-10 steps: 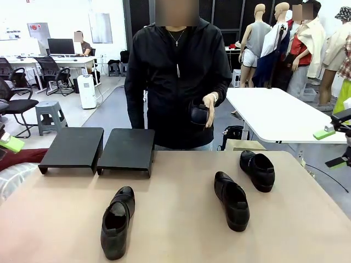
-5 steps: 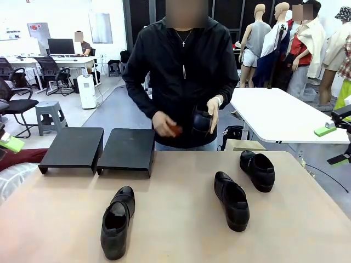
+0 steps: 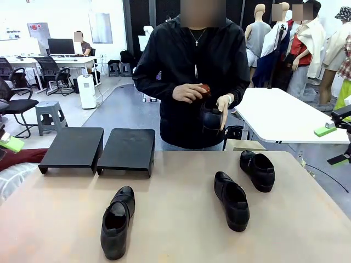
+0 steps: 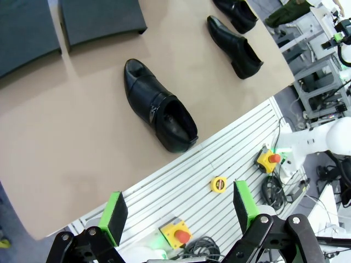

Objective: Organize the shoes by placing them on the stand.
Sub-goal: Place the Shoe from the middle of the table onto the Shoes Stand.

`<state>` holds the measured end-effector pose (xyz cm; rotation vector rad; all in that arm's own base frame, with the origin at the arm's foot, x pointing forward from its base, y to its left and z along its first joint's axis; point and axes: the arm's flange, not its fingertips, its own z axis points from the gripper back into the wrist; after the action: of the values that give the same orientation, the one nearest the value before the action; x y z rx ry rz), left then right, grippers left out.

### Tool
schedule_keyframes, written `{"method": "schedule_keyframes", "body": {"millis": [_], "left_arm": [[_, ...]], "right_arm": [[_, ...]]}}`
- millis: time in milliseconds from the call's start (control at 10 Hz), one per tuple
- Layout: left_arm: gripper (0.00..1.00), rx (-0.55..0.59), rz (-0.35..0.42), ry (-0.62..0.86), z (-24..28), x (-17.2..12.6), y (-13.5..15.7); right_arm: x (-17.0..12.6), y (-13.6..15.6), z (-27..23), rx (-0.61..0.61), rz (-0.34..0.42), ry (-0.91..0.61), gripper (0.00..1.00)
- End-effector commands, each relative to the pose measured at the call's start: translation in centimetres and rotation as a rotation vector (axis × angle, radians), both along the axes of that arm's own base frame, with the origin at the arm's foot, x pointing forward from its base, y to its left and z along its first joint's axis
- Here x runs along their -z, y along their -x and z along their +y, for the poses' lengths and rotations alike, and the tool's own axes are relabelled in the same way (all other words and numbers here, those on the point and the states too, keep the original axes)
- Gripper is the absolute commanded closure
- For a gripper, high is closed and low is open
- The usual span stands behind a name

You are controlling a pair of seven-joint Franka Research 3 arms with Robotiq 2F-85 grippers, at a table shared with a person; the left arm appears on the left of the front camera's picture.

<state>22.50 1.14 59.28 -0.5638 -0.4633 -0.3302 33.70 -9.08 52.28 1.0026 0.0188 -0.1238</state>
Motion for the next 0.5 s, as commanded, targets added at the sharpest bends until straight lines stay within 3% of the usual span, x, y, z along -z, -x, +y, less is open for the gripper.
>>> {"method": "schedule_keyframes", "body": {"millis": [0, 100, 300, 400], "left_arm": [[0.00, -0.018, 0.049, -0.050, -4.5, -1.7, -0.4], [0.00, -0.029, 0.139, -0.144, -10.4, -0.8, -1.3], [0.00, -0.197, 0.298, -0.367, -18.8, 3.5, -4.2], [0.00, -0.256, 0.327, -0.390, -21.3, 5.8, -5.1]], "right_arm": [[-0.4, 0.0, -0.1, 0.001, 0.016, 0.000, 0.00], [-0.4, 0.0, -0.1, 0.001, 0.016, 0.000, 0.00], [-0.4, 0.0, -0.1, 0.001, 0.016, 0.000, 0.00], [-0.4, 0.0, -0.1, 0.001, 0.016, 0.000, 0.00]]}}
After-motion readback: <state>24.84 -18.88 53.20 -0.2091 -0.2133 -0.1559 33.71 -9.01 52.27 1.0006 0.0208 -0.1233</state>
